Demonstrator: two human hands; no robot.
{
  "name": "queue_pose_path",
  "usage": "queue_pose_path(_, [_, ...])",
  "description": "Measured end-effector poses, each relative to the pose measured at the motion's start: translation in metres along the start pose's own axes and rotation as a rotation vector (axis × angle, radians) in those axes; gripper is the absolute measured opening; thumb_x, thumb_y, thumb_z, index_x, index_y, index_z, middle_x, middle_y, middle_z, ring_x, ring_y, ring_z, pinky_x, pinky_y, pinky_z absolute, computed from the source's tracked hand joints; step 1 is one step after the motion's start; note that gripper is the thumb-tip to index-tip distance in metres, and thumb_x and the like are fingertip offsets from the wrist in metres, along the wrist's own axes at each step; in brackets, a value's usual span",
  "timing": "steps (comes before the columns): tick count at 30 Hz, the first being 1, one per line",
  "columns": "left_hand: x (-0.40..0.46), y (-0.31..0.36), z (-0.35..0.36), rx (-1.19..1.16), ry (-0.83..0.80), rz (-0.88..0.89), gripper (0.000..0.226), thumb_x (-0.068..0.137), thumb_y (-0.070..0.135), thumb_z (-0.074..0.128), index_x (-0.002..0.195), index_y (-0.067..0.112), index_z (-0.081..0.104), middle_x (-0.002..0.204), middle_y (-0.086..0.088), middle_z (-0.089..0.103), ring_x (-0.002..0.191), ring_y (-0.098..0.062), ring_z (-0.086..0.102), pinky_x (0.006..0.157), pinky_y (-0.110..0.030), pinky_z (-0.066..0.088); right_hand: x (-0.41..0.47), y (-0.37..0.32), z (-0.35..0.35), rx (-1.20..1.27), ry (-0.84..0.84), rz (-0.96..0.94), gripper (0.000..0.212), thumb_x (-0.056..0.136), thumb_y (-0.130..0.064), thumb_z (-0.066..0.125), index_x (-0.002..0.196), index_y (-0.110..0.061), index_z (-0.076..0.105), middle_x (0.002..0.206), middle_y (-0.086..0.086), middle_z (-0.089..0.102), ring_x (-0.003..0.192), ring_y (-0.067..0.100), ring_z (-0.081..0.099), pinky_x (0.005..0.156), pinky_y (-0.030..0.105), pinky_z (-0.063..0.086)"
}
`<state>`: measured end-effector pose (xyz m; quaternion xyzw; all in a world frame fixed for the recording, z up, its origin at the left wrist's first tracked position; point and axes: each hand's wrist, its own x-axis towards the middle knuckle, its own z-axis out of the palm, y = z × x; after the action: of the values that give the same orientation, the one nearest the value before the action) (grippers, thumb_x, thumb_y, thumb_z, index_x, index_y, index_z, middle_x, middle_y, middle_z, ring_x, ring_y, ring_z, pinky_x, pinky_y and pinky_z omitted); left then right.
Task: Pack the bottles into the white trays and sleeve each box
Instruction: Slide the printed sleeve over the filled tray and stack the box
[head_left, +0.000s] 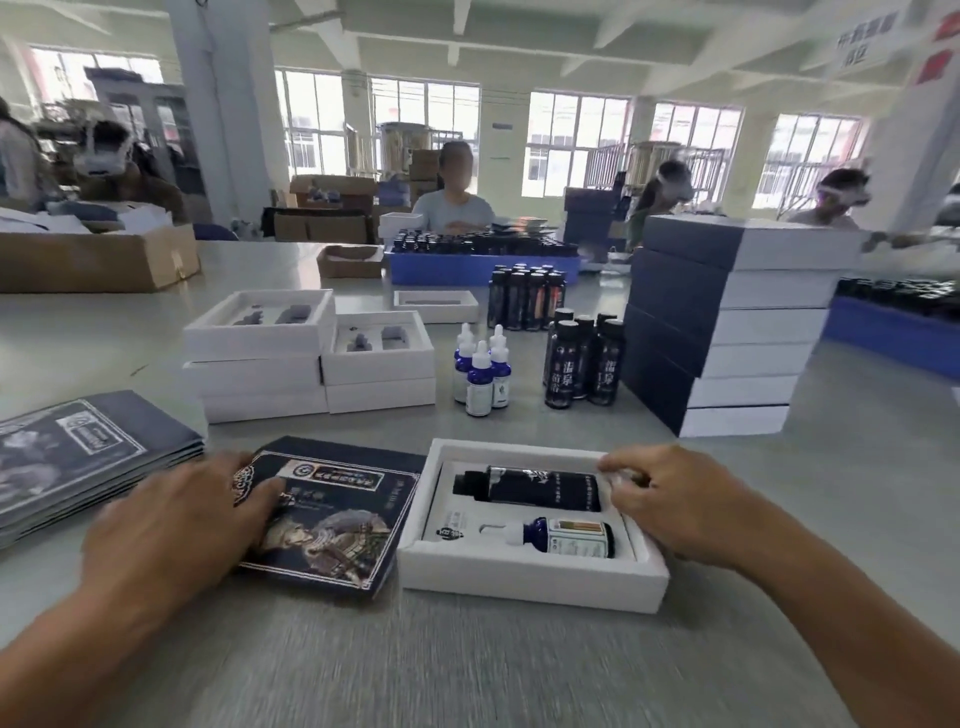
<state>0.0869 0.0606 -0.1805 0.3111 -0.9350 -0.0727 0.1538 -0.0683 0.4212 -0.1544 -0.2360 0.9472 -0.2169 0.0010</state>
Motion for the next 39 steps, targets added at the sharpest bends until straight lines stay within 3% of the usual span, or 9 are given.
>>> queue_pose_path(5, [0.002, -0.002, -0.001, -0.366, 0.159, 0.043, 0.039, 0.089, 0.046, 0.065, 0.125, 0.034, 0.061, 0.117, -0.007, 0.069, 0.095, -0.028, 0.064, 0.079, -0.042, 0.053, -0.002, -0.003, -0.001, 0.017, 0.005, 0.001, 0.032, 0.096, -0.03, 0.051, 0.125, -0.031, 0.065, 0.082, -0.025, 0.053, 0.064, -0.003, 0.053, 0.056, 0.017, 0.037])
queue_pose_path(9, [0.008, -0.008, -0.001, -0.774, 0.195, 0.039, 0.031, 0.086, 0.038, 0.073, 0.112, 0.052, 0.062, 0.099, 0.01, 0.074, 0.079, -0.014, 0.073, 0.064, -0.032, 0.06, -0.004, -0.006, -0.002, 0.013, 0.012, -0.002, 0.033, 0.097, -0.03, 0.051, 0.127, -0.029, 0.064, 0.086, -0.024, 0.053, 0.066, -0.005, 0.051, 0.057, 0.016, 0.035])
queue_pose_path(11, [0.01, -0.01, -0.003, -1.0, 0.187, 0.032, 0.03, 0.082, 0.036, 0.076, 0.11, 0.047, 0.069, 0.097, 0.014, 0.076, 0.079, -0.011, 0.074, 0.06, -0.024, 0.059, -0.005, -0.007, -0.002, 0.006, 0.012, -0.006, 0.033, 0.097, -0.03, 0.051, 0.128, -0.028, 0.064, 0.092, -0.018, 0.056, 0.068, -0.005, 0.051, 0.058, 0.016, 0.035])
queue_pose_path(14, [0.014, -0.013, -0.008, -1.217, 0.177, 0.008, 0.039, 0.071, 0.036, 0.083, 0.109, 0.031, 0.074, 0.098, 0.003, 0.077, 0.084, -0.016, 0.075, 0.069, -0.031, 0.06, -0.005, -0.008, -0.003, 0.001, 0.015, -0.001, 0.033, 0.097, -0.029, 0.051, 0.127, -0.028, 0.064, 0.098, -0.014, 0.058, 0.071, -0.004, 0.052, 0.06, 0.017, 0.037])
queue_pose_path(21, [0.01, -0.01, 0.002, -1.025, 0.425, 0.042, 0.025, 0.082, 0.051, 0.065, 0.103, 0.039, 0.072, 0.085, 0.013, 0.074, 0.067, -0.011, 0.073, 0.059, -0.029, 0.06, -0.009, -0.013, -0.006, -0.007, -0.018, 0.045, 0.032, 0.098, -0.035, 0.053, 0.129, -0.031, 0.061, 0.121, -0.006, 0.062, 0.096, 0.008, 0.053, 0.077, 0.027, 0.039])
queue_pose_path(27, [0.005, -0.001, -0.009, -1.015, 0.532, 0.073, 0.018, 0.088, 0.042, 0.062, 0.102, 0.035, 0.071, 0.082, 0.005, 0.075, 0.068, -0.021, 0.073, 0.061, -0.046, 0.061, -0.009, -0.016, -0.01, 0.008, -0.08, 0.082, 0.033, 0.099, -0.034, 0.051, 0.132, -0.033, 0.056, 0.106, -0.009, 0.054, 0.077, 0.001, 0.048, 0.063, 0.022, 0.036])
queue_pose_path(32, [0.008, -0.001, -0.008, -0.811, 0.386, -0.096, 0.031, 0.09, 0.027, 0.057, 0.12, 0.035, 0.06, 0.077, 0.011, 0.066, 0.068, -0.019, 0.065, 0.061, -0.04, 0.055, -0.009, -0.015, -0.013, -0.021, -0.091, 0.12, 0.032, 0.098, -0.026, 0.053, 0.13, -0.026, 0.053, 0.105, -0.005, 0.052, 0.073, 0.002, 0.046, 0.058, 0.022, 0.034])
queue_pose_path(37, [0.017, -0.006, 0.003, -0.711, 0.197, -0.1, 0.039, 0.096, 0.009, 0.057, 0.134, 0.02, 0.053, 0.124, -0.018, 0.064, 0.081, -0.019, 0.06, 0.073, -0.036, 0.049, -0.01, -0.016, -0.014, -0.003, -0.072, 0.169, 0.047, 0.096, -0.026, 0.054, 0.14, -0.029, 0.038, 0.097, -0.004, 0.051, 0.083, 0.007, 0.052, 0.065, 0.028, 0.041])
queue_pose_path(39, [0.017, -0.005, 0.006, -0.711, 0.197, -0.094, 0.036, 0.097, 0.009, 0.054, 0.131, 0.02, 0.053, 0.113, -0.018, 0.068, 0.074, -0.023, 0.057, 0.068, -0.04, 0.049, -0.01, -0.017, -0.013, -0.007, -0.07, 0.173, 0.053, 0.096, -0.026, 0.054, 0.146, -0.027, 0.034, 0.105, 0.0, 0.05, 0.089, 0.012, 0.053, 0.071, 0.031, 0.041])
